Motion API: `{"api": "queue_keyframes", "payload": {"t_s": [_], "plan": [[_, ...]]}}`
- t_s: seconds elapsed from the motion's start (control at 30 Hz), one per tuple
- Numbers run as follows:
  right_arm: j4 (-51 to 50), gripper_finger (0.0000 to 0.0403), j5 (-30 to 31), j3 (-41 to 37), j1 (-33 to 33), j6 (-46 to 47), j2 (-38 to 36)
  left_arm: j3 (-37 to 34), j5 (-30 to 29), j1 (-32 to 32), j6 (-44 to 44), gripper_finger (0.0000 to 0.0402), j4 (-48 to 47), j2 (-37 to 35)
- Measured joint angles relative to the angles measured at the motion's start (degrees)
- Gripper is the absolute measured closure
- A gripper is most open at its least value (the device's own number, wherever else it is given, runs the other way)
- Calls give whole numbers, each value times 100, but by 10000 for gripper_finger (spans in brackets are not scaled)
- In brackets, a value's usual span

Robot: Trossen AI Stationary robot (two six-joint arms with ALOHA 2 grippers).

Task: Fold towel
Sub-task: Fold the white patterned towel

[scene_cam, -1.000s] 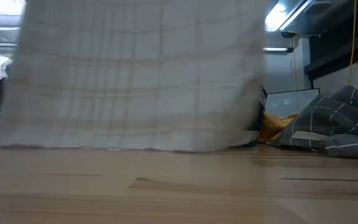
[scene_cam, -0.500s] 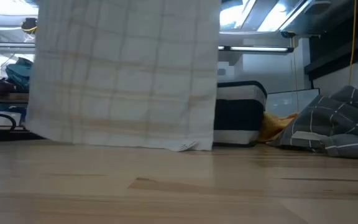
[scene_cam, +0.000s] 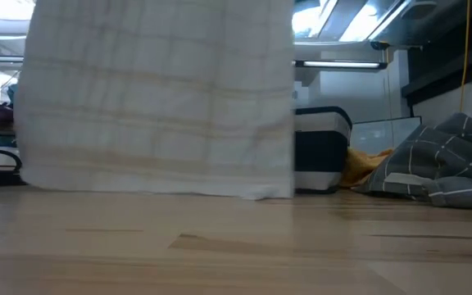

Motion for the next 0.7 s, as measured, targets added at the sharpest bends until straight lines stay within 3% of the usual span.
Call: {"api": "queue_keyframes", "payload": {"t_s": [0.4, 0.7], "plan": [[-44, 403, -694, 0, -214, 402, 25, 8, -74, 0, -220, 401, 40, 44], [-253, 403, -1328, 2, -212, 1514, -16, 9, 123, 2, -1674, 401, 30, 72]]}}
